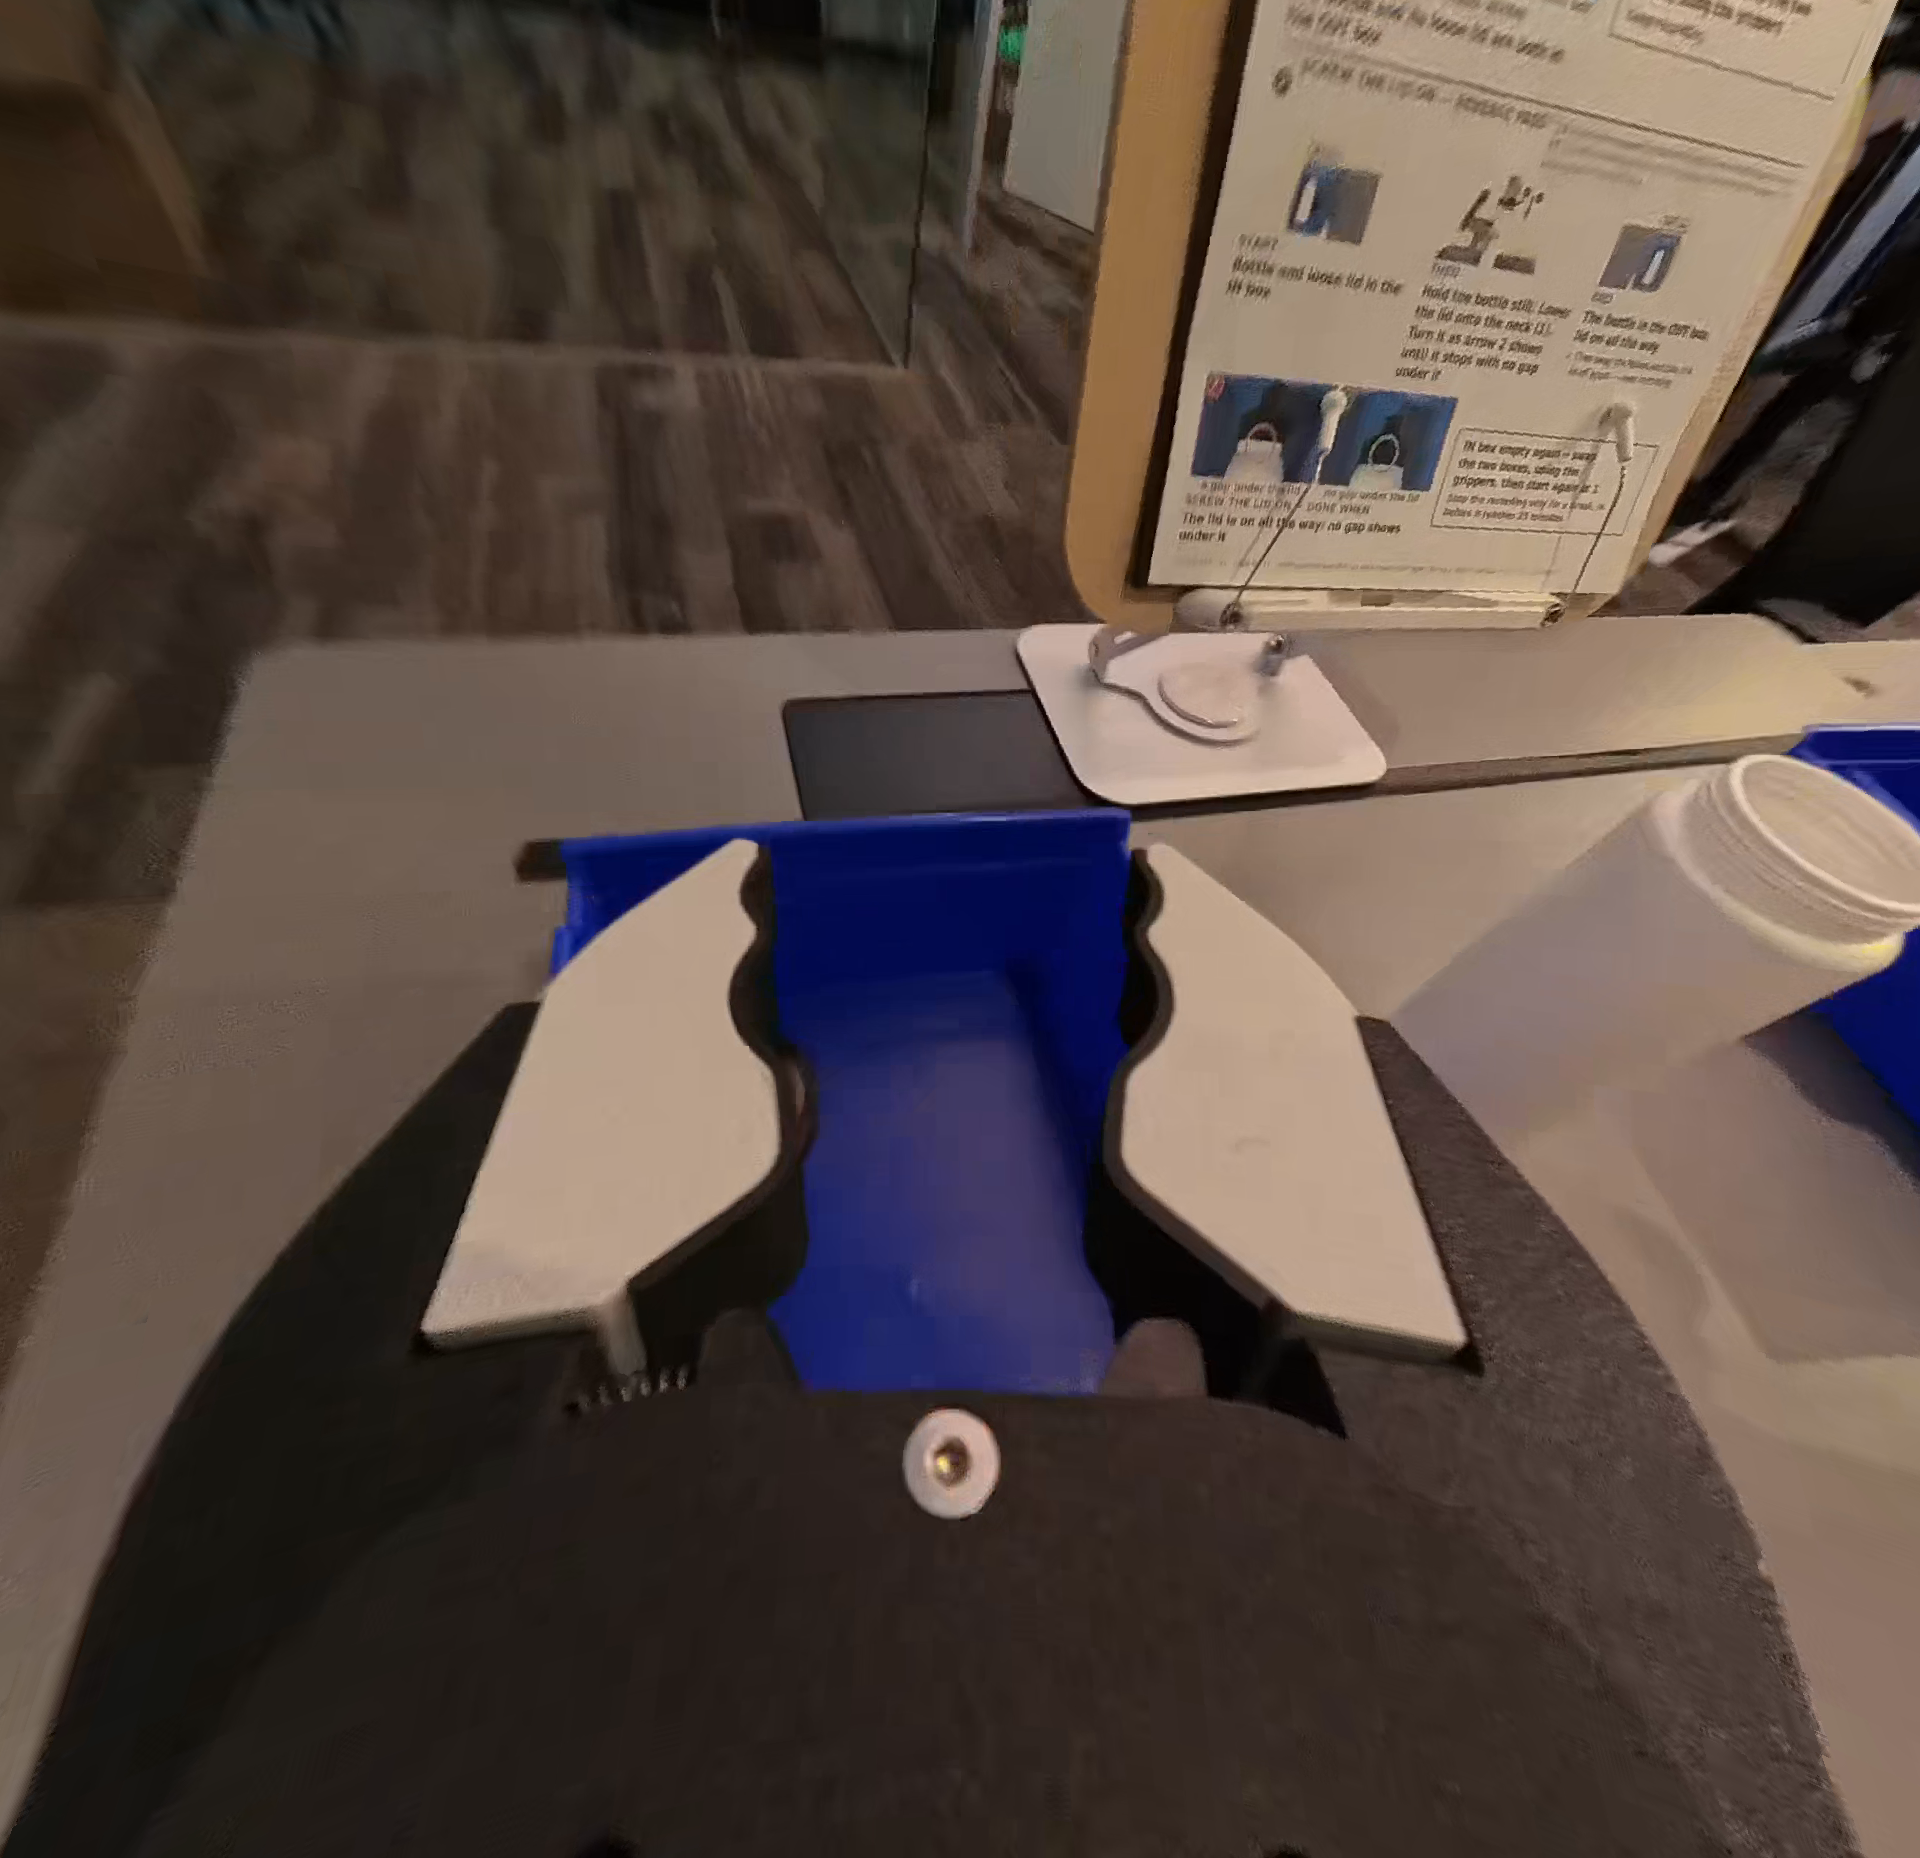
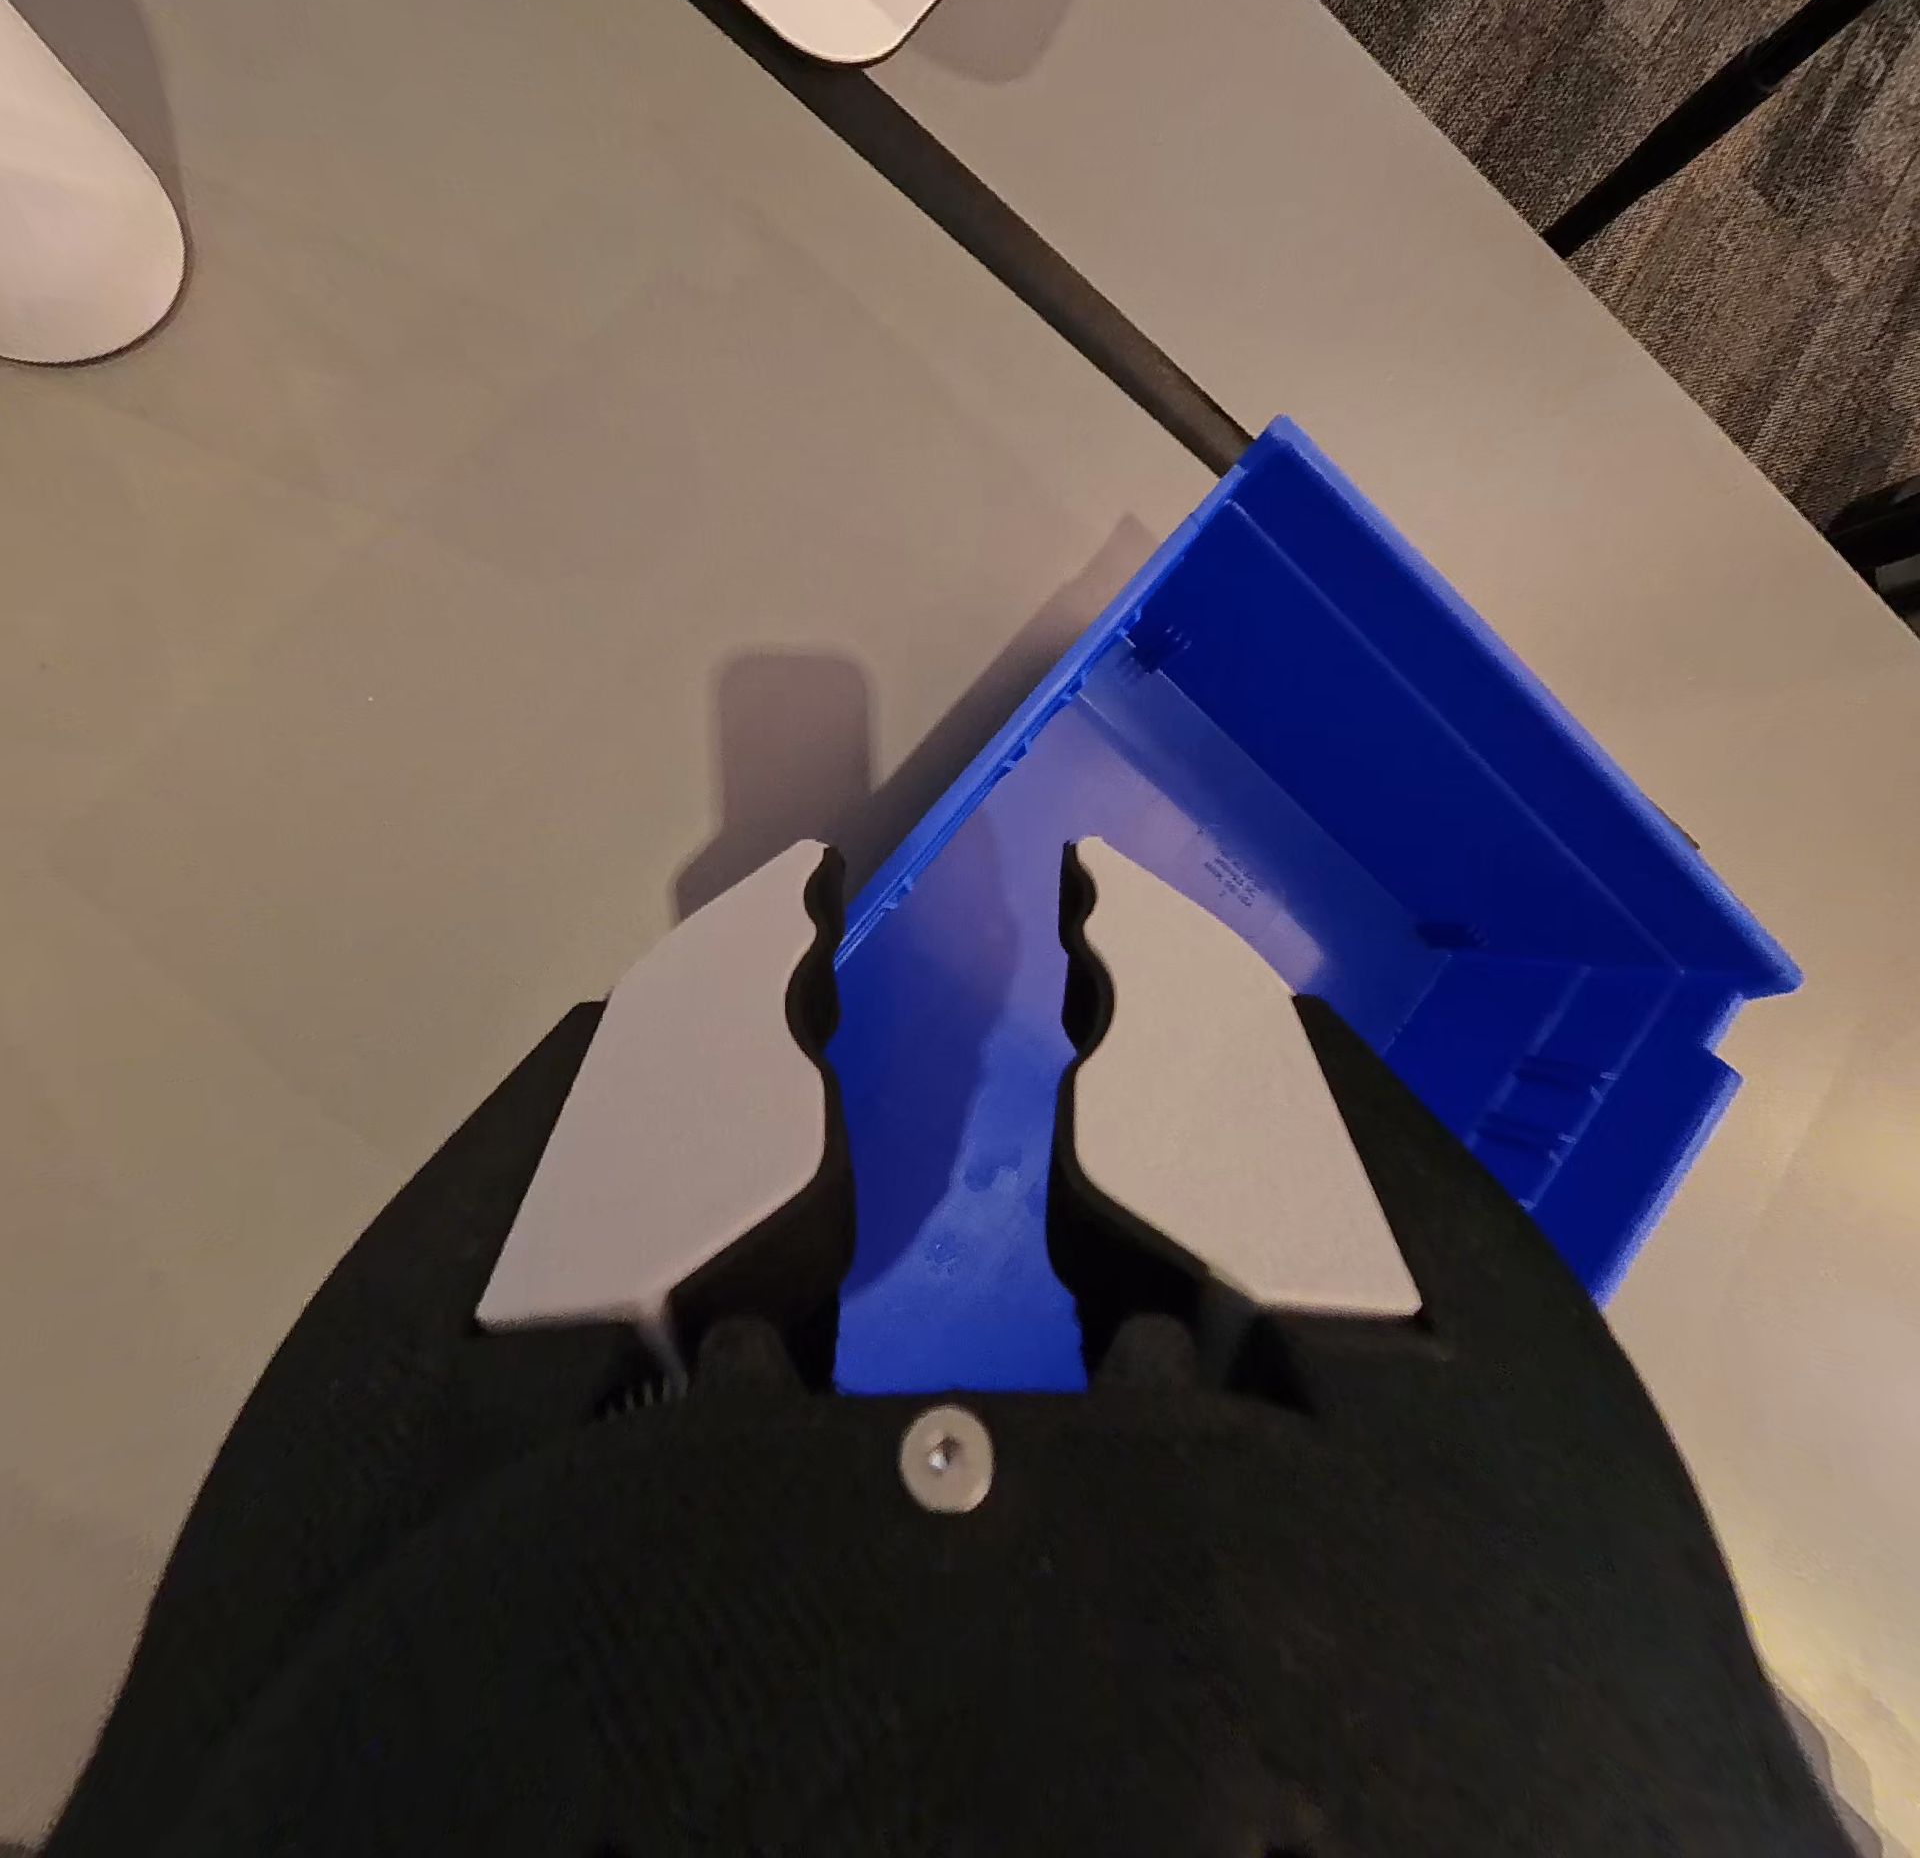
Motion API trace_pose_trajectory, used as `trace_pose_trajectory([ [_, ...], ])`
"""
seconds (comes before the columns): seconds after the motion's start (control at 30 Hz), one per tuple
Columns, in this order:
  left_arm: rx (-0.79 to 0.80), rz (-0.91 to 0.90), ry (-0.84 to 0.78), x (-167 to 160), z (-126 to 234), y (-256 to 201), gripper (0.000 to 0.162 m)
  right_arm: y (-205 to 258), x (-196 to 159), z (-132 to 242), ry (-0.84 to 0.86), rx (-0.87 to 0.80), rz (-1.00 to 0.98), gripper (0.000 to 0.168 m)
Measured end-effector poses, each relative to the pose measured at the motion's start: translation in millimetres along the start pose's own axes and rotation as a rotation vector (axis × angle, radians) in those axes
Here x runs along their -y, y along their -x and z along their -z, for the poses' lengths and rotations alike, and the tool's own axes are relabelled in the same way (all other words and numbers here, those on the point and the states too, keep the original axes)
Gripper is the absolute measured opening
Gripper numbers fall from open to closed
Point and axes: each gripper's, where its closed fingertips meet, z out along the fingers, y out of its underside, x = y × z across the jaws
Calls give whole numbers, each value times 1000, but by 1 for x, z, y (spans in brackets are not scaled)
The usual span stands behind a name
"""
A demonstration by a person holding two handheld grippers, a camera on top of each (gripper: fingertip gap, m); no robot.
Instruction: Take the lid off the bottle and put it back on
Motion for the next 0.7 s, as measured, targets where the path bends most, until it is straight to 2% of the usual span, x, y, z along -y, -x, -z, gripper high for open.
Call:
trace_pose_trajectory([
  [0.1, -58, 71, 20, -16, -23, 12, 52, 0, -2, -2, 13, -1, 2, 42],
  [0.17, -31, 63, 98, -36, -39, 20, 50, 0, -4, -4, 22, 0, 2, 42],
  [0.23, 40, 0, 194, -57, -53, 29, 49, 1, -5, -5, 32, 1, 8, 42],
  [0.43, 413, -193, 490, -117, -78, 73, 49, 3, -8, -8, 54, 2, 25, 42],
  [0.5, 464, -234, 531, -129, -85, 81, 52, 3, -9, -8, 64, -1, 26, 42],
  [0.7, 466, -210, 562, -148, -99, 85, 50, 1, -13, -9, 81, -3, 33, 43],
])
